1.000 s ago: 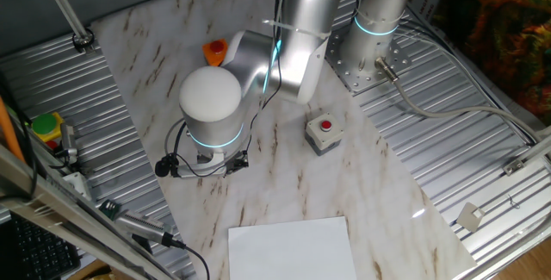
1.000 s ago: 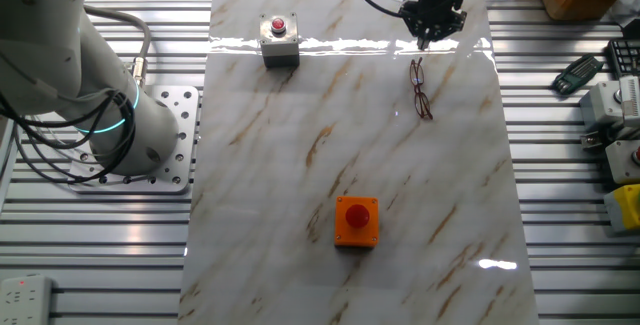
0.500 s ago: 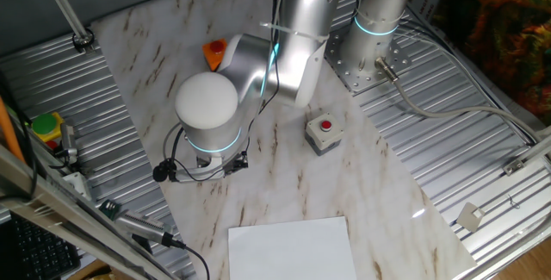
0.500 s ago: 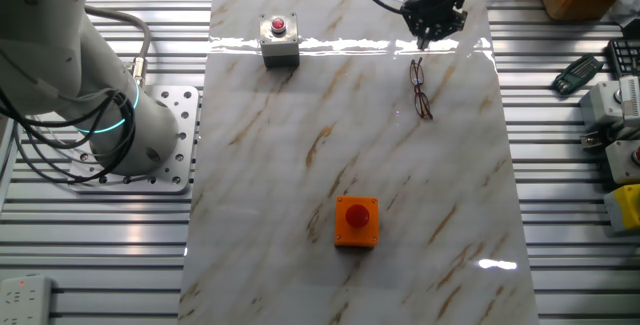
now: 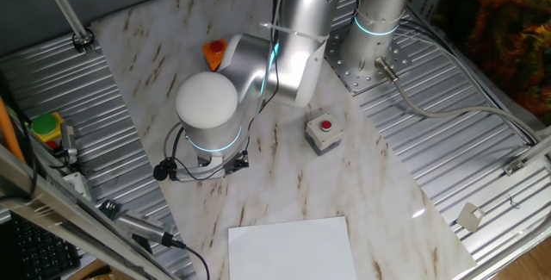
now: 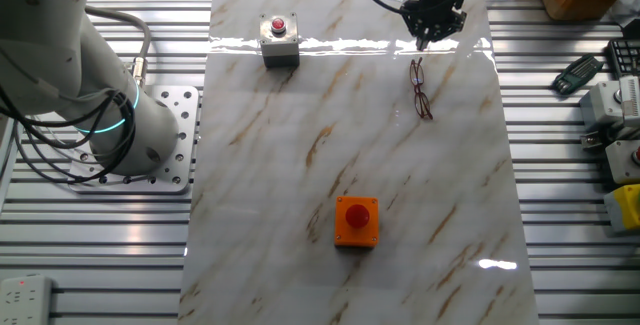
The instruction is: Unfold the leg of the glasses (with one hand)
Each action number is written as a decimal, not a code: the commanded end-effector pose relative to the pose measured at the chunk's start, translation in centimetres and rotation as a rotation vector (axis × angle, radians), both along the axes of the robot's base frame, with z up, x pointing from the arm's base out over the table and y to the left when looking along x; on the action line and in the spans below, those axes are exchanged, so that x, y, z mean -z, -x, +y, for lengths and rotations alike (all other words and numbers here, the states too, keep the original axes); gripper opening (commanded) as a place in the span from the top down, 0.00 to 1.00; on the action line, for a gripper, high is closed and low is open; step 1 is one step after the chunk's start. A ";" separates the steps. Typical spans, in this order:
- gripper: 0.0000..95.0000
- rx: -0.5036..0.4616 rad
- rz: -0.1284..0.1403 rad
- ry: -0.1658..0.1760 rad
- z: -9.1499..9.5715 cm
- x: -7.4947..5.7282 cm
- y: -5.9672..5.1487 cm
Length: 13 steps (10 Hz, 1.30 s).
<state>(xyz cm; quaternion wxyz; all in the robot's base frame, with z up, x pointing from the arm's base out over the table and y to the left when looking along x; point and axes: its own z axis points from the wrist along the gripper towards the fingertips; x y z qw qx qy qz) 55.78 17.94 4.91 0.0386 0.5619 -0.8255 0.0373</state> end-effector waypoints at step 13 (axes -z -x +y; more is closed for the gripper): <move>1.00 -0.011 0.003 -0.002 0.0 0.0 0.1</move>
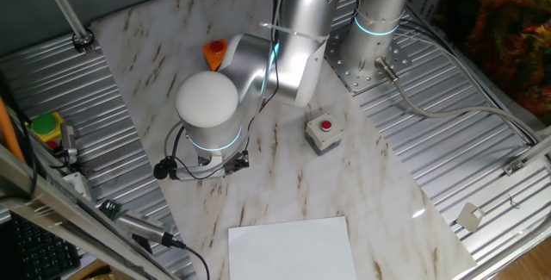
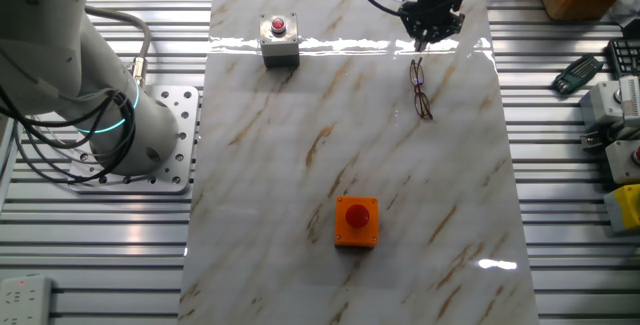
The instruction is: Unfold the leg of the glasses (with one hand)
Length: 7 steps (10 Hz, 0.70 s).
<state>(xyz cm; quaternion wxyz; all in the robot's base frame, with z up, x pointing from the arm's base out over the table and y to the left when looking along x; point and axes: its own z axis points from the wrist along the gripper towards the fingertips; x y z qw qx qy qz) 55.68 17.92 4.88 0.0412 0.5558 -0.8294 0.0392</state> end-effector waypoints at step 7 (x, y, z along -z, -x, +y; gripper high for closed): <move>1.00 -0.067 0.039 -0.007 0.0 0.0 0.0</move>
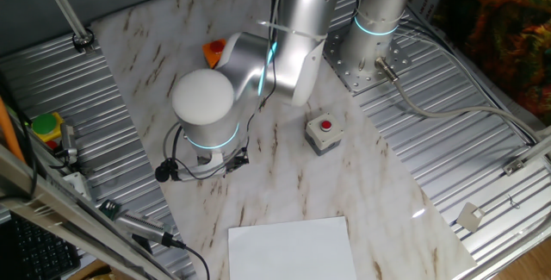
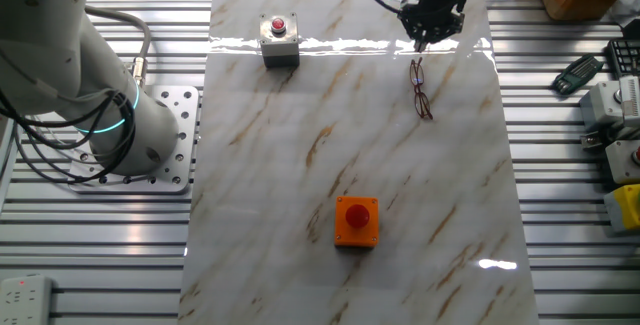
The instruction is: Unfold the leg of the glasses (with one hand)
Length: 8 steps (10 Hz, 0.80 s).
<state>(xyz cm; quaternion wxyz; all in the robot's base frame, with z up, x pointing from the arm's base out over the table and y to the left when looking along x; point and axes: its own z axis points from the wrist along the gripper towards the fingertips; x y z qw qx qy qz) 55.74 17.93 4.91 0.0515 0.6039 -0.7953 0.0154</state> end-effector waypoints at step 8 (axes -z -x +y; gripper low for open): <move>1.00 0.049 -0.016 0.019 0.1 0.2 -0.1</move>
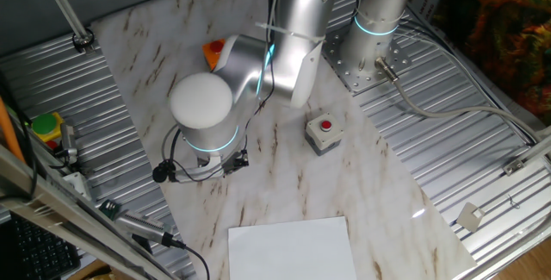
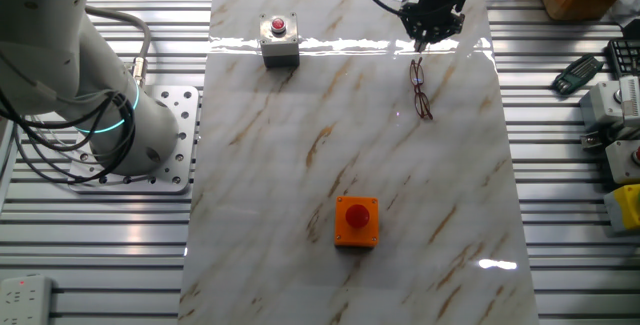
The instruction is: Unfold the leg of the glasses (with one hand)
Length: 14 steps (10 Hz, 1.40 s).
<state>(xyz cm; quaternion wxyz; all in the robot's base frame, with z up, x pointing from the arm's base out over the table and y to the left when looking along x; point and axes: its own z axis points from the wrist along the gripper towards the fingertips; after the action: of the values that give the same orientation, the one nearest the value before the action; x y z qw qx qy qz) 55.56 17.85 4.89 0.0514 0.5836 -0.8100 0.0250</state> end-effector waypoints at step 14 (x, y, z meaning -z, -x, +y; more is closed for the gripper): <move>1.00 -0.011 -0.004 0.004 0.0 1.4 -1.0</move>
<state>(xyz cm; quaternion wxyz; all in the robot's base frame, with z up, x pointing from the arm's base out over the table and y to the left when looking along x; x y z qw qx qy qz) 56.44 17.80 3.48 0.0506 0.5882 -0.8067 0.0280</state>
